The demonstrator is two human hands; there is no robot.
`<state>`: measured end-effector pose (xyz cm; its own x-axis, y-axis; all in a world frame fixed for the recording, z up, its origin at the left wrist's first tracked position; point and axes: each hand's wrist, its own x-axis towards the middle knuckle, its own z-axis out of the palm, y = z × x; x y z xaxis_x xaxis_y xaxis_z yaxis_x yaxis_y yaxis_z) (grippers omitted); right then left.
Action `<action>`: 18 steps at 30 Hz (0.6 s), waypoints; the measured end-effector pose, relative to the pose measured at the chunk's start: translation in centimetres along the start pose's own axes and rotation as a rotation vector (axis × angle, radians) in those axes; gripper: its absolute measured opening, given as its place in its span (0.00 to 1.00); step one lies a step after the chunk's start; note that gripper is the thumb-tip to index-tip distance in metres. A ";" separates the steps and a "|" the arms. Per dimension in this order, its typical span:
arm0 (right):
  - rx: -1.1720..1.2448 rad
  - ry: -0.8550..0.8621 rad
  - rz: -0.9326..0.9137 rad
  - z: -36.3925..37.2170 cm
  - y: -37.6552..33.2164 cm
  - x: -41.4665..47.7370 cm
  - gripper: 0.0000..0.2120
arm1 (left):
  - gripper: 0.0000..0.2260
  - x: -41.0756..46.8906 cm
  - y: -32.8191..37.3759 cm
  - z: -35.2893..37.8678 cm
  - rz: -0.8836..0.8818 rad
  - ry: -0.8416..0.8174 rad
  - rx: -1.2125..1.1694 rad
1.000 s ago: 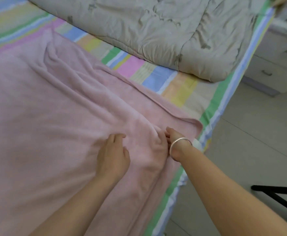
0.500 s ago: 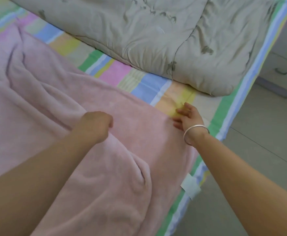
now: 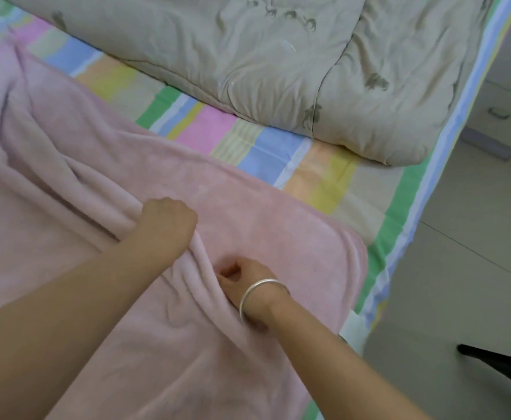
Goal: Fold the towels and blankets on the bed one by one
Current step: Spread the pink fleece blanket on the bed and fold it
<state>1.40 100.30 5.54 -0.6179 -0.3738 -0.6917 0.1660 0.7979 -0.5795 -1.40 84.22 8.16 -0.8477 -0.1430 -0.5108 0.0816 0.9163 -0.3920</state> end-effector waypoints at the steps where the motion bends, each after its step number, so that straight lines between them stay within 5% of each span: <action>1: 0.031 -0.060 -0.006 0.1 0.2 -0.2 0.10 | 0.11 0.1 -0.1 -0.4 0.002 0.089 -0.058; 4: 0.142 -0.053 -0.004 -2.1 1.5 -1.1 0.14 | 0.08 0.9 0.2 -1.9 0.034 0.336 -0.181; 9: 0.241 0.593 -0.028 -8.6 6.7 -2.2 0.05 | 0.08 2.7 1.7 -3.3 -0.005 0.543 -0.435; 12: 0.426 0.470 0.004 -9.4 8.3 -1.7 0.10 | 0.07 4.1 2.9 -3.5 -0.010 0.347 -0.697; 15: 0.555 0.321 0.085 -9.8 8.0 -1.0 0.12 | 0.09 5.4 3.3 -2.5 0.092 0.083 -0.652; 18: 0.078 0.248 0.105 -9.7 7.5 -0.2 0.14 | 0.16 5.6 2.9 -2.8 0.200 -0.090 -0.501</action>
<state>-4.64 110.95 5.53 -0.7616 -0.1567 -0.6288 0.2913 0.7839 -0.5483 -7.41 87.08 6.31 -0.7913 0.0406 -0.6101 -0.0421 0.9918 0.1206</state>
